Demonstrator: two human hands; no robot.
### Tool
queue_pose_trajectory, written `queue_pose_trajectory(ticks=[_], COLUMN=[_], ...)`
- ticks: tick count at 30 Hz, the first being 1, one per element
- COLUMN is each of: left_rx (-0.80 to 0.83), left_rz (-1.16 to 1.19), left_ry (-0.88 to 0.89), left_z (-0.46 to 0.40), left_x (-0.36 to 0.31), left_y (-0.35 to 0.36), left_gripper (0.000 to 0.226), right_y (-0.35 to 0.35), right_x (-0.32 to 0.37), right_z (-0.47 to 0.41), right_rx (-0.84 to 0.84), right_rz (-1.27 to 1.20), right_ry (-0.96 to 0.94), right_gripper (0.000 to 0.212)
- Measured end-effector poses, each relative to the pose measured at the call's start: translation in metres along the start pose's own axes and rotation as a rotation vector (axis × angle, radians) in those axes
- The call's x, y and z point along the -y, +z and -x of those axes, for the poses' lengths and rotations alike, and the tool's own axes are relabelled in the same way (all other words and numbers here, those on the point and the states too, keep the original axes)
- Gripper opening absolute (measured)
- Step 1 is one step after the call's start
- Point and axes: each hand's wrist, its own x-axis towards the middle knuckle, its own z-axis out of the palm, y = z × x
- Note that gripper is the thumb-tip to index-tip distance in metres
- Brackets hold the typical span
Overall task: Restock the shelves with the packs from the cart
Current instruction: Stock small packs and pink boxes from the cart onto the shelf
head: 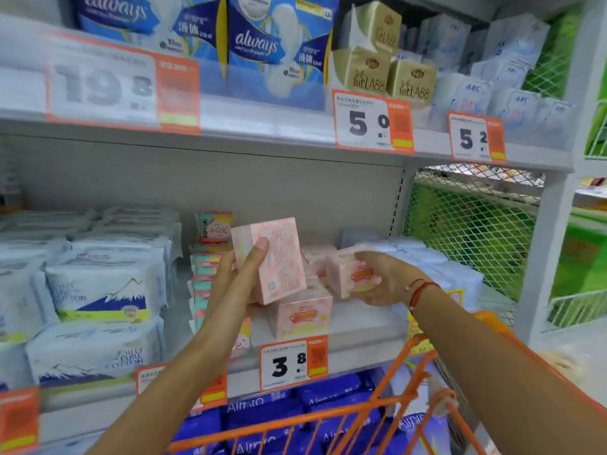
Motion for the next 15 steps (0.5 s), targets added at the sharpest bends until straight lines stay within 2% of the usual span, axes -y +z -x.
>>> queue_pose_trajectory(ticks=[5,12,15], left_rx=[-0.008,0.023,0.042], left_rz=[-0.002,-0.060,-0.059], left_ry=[-0.050,-0.086,-0.108], left_z=[-0.007,-0.014,-0.017], left_x=[-0.006,-0.005,-0.006], left_y=[-0.006,-0.012,-0.007], left_gripper=[0.056,0.076,0.074], right_y=[0.020,0.023,0.028], right_x=[-0.012,-0.023,-0.022], right_z=[-0.007,-0.021,-0.025], right_rx=[0.010,-0.060,-0.084], right_rz=[-0.024,0.040,-0.037], right_ry=[0.014,-0.039,-0.028], right_gripper=[0.018,0.018,0.021])
